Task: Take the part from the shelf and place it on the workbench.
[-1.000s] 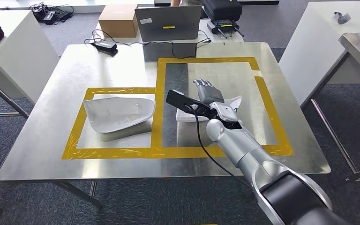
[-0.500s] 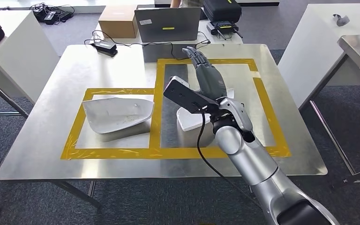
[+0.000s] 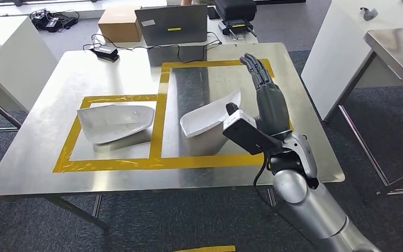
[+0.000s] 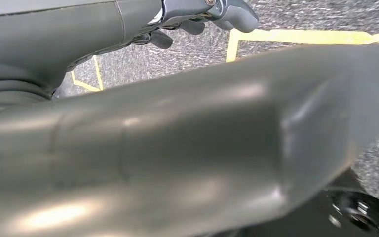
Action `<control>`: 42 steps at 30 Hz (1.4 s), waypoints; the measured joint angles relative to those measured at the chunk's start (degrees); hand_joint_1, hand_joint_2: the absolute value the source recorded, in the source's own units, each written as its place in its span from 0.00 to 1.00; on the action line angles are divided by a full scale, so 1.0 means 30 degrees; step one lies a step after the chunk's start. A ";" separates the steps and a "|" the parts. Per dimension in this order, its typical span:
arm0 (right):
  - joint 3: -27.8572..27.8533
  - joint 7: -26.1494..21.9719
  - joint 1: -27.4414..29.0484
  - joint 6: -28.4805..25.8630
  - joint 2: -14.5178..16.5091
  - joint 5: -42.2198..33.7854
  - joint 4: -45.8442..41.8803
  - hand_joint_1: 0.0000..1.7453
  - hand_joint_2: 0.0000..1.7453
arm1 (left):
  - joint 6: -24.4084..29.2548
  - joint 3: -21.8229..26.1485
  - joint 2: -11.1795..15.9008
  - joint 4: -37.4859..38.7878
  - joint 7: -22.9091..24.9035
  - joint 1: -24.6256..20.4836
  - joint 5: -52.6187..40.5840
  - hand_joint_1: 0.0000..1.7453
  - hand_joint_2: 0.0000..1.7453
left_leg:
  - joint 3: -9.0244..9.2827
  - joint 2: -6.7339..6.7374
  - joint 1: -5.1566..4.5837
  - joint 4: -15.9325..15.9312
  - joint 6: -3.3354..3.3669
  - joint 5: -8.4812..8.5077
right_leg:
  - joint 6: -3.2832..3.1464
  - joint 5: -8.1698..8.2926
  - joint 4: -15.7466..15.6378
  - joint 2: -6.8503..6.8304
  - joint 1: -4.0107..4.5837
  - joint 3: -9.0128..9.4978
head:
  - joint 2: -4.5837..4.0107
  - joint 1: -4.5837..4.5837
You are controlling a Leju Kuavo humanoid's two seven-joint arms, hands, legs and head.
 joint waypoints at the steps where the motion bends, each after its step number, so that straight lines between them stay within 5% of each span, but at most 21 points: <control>1: -0.0047 0.0000 0.0188 -0.0064 -0.0109 0.0046 -0.0237 0.00 0.00 | 0.0000 0.0004 0.0000 -0.0002 -0.0009 -0.0020 0.0002 0.00 0.00 | 0.0910 -0.0010 -0.0106 -0.1331 0.0180 0.0254 | 0.0038 0.0101 0.0000 0.0008 0.0028 -0.0086 | 0.0002 0.0002; 3: -0.0175 -0.0002 0.0451 -0.0133 -0.0255 0.0190 -0.0608 0.00 0.00 | 0.0000 0.0018 -0.0024 -0.0007 -0.0064 -0.0067 0.0031 0.00 0.00 | 0.2039 0.0006 -0.0322 -0.3208 0.0422 0.0627 | 0.0208 0.0281 -0.0043 0.0017 0.0045 -0.0140 | 0.0002 -0.0002; 7: -0.0458 0.0005 0.0852 -0.0172 -0.0446 0.0346 -0.1016 0.00 0.00 | 0.0000 0.0095 -0.0116 -0.0005 -0.0124 -0.0102 0.0084 0.00 0.00 | 0.2065 0.0060 -0.0422 -0.3690 0.0791 0.1128 | 0.0707 0.0441 -0.0144 0.0013 -0.0045 -0.0145 | 0.0000 -0.0038; 9: -0.0585 0.0015 0.0956 -0.0182 -0.0592 0.0386 -0.1124 0.00 0.00 | 0.0018 0.0131 -0.0160 -0.0009 -0.0136 -0.0122 0.0102 0.00 0.00 | 0.1866 0.0127 -0.0322 -0.3854 0.1030 0.1536 | 0.0861 -0.0614 0.0942 0.0037 -0.0051 -0.0597 | 0.0000 0.0032; 11: -0.0636 0.0024 0.1072 -0.0192 -0.0687 0.0428 -0.1172 0.00 0.00 | 0.0033 0.0146 -0.0195 -0.0013 -0.0146 -0.0141 0.0115 0.00 0.00 | 0.1461 0.0156 -0.0336 -0.3845 0.1151 0.1868 | 0.0976 -0.2315 0.3291 0.0046 -0.0071 -0.1392 | 0.0000 0.0104; 13: -0.0696 0.0040 0.1239 -0.0192 -0.0727 0.0444 -0.1186 0.00 0.00 | 0.0029 0.0153 -0.0235 -0.0009 -0.0144 -0.0136 0.0120 0.00 0.00 | 0.1026 0.0164 -0.0345 -0.3816 0.1143 0.2168 | 0.1054 -0.3086 0.4856 0.0045 -0.0076 -0.1637 | 0.0000 0.0115; 15: -0.0761 0.0053 0.1324 -0.0188 -0.0772 0.0444 -0.1201 0.00 0.00 | 0.0029 0.0166 -0.0253 -0.0007 -0.0144 -0.0137 0.0120 0.00 0.00 | 0.0650 0.0165 -0.0335 -0.3780 0.1076 0.2449 | 0.1058 -0.2540 0.3615 0.0034 -0.0086 -0.0407 | 0.0000 0.0117; 17: -0.0823 0.0053 0.1332 -0.0190 -0.0792 0.0444 -0.1266 0.00 0.00 | 0.0029 0.0186 -0.0270 -0.0009 -0.0146 -0.0168 0.0120 0.00 0.00 | 0.0390 0.0147 -0.0339 -0.3709 0.0925 0.2695 | 0.0948 -0.1859 0.0873 0.0021 -0.0045 0.1557 | 0.0000 0.0109; 19: -0.0914 0.0036 0.1353 -0.0213 -0.0814 0.0444 -0.1354 0.00 0.00 | 0.0029 0.0213 -0.0280 -0.0013 -0.0142 -0.0199 0.0122 0.00 0.00 | 0.0294 0.0116 -0.0363 -0.3650 0.0713 0.2900 | 0.0697 -0.1613 -0.0438 0.0045 0.0051 0.2365 | 0.0000 0.0115; 23: -0.1191 0.0022 0.1562 -0.0283 -0.0854 0.0441 -0.1383 0.00 0.00 | 0.0029 0.0249 -0.0313 -0.0009 0.0018 -0.0230 0.0128 0.00 0.00 | 0.0010 0.0057 -0.0333 -0.3461 0.0239 0.2836 | 0.0096 -0.1088 -0.0606 0.0026 0.0030 0.1895 | 0.0000 0.0110; 27: -0.1785 0.0000 0.2060 -0.0410 -0.0864 0.0439 -0.1339 0.00 0.00 | 0.0029 0.0277 -0.0355 -0.0007 0.0118 -0.0245 0.0238 0.00 0.00 | -0.1097 0.0009 -0.0255 0.0431 -0.0076 -0.0284 | -0.0112 -0.0344 -0.0638 -0.0011 -0.0026 0.1058 | 0.0000 0.0044; 29: -0.2172 0.0049 0.2627 -0.0589 -0.0878 0.0490 -0.1348 0.00 0.00 | 0.0029 0.0280 -0.0384 -0.0007 0.0111 -0.0242 0.0242 0.00 0.00 | -0.0828 0.0009 -0.0245 0.1379 -0.0110 -0.0452 | -0.0051 -0.0012 -0.0618 -0.0029 -0.0022 0.0644 | 0.0000 0.0044; 31: -0.2677 0.0129 0.3491 -0.0844 -0.0904 0.0649 -0.1504 0.00 0.00 | 0.0029 0.0280 -0.0401 -0.0009 0.0115 -0.0241 0.0211 0.00 0.00 | 0.0739 0.0001 -0.0234 -0.0276 -0.0040 0.0310 | 0.0076 0.0278 -0.0583 -0.0050 -0.0026 0.0306 | 0.0002 0.0044; 33: -0.3364 0.0140 0.4561 -0.1091 -0.0918 0.0865 -0.1880 0.00 0.00 | 0.0029 0.0280 -0.0412 -0.0013 0.0126 -0.0259 0.0156 0.00 0.00 | 0.2594 -0.0080 -0.0269 -0.2796 0.0131 0.0489 | 0.0280 0.0521 -0.0547 -0.0077 -0.0003 0.0080 | 0.0002 0.0055; 35: -0.4108 0.0149 0.5659 -0.1244 -0.0882 0.1053 -0.2258 0.00 0.00 | 0.0029 0.0282 -0.0434 -0.0011 0.0146 -0.0262 0.0113 0.00 0.00 | 0.3189 -0.0173 -0.0358 -0.3862 0.0387 0.0297 | 0.0528 0.0743 -0.0556 -0.0115 0.0016 0.0040 | 0.0000 0.0046; 37: -0.4821 0.0338 0.6750 -0.1299 -0.0804 0.1153 -0.2441 0.00 0.00 | 0.0029 0.0291 -0.0448 -0.0005 0.0222 -0.0237 0.0098 0.00 0.00 | 0.2984 -0.0164 -0.0401 -0.3927 0.0715 0.0491 | 0.0773 0.0898 -0.0578 -0.0122 -0.0033 0.0045 | 0.0000 0.0018; 39: -0.5566 0.0592 0.7790 -0.1330 -0.0705 0.1186 -0.2485 0.00 0.00 | 0.0029 0.0302 -0.0455 -0.0005 0.0373 -0.0239 0.0098 0.00 0.00 | 0.2742 -0.0097 -0.0388 -0.4004 0.1041 0.0818 | 0.0966 0.0165 0.0069 -0.0078 -0.0094 -0.0256 | 0.0000 0.0027; 42: -0.6785 0.0778 0.9153 -0.1531 -0.0435 0.1554 -0.2128 0.00 0.00 | 0.0029 0.0313 -0.0477 -0.0005 0.0634 -0.0238 0.0067 0.00 0.00 | 0.2101 -0.0025 -0.0446 -0.4003 0.1306 0.1355 | 0.1075 -0.2388 0.3248 -0.0022 -0.0088 -0.1224 | 0.0000 0.0046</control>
